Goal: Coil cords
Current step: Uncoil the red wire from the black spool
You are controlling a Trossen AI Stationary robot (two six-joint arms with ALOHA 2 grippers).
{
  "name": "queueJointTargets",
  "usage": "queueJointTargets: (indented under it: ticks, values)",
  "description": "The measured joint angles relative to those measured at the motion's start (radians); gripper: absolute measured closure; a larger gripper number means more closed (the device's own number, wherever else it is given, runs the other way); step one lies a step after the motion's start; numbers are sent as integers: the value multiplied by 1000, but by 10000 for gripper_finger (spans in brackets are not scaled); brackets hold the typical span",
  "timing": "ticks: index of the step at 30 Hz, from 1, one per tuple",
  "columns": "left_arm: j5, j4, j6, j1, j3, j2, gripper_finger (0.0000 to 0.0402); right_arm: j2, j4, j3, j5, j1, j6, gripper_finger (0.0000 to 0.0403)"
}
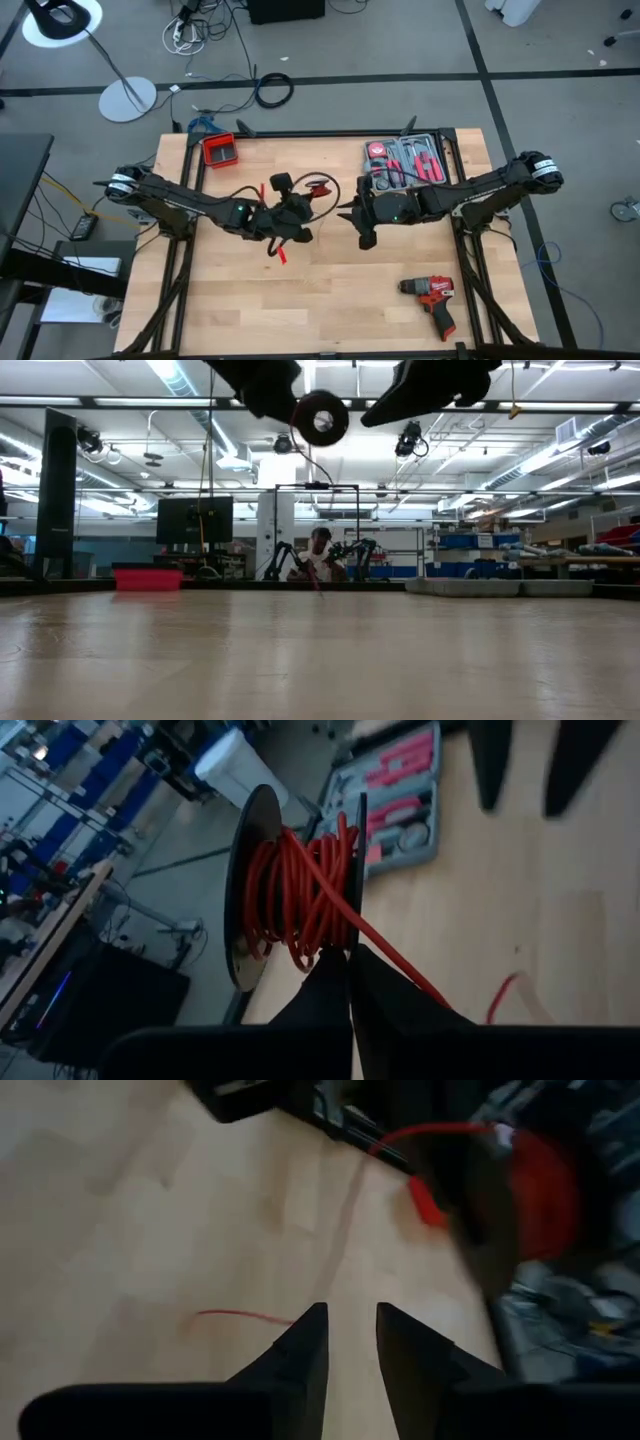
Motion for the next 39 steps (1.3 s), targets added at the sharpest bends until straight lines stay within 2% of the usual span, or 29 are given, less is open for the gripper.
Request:
queueJointTargets:
  ticks: [7, 11, 18, 39]
  values:
    - [-14, 90, 81, -1, 1, -33, 401, 99, 119, 0, -73, -40, -10, 324]
    - [-24, 100, 101, -2, 1, -33, 401, 144, 172, 0, -56, -66, -8, 324]
    - [-26, 93, 96, -2, 1, -33, 401, 142, 200, 0, -78, -106, 27, 325]
    - [-42, 151, 100, -2, 1, -33, 401, 134, 202, 0, -87, -84, 35, 329]
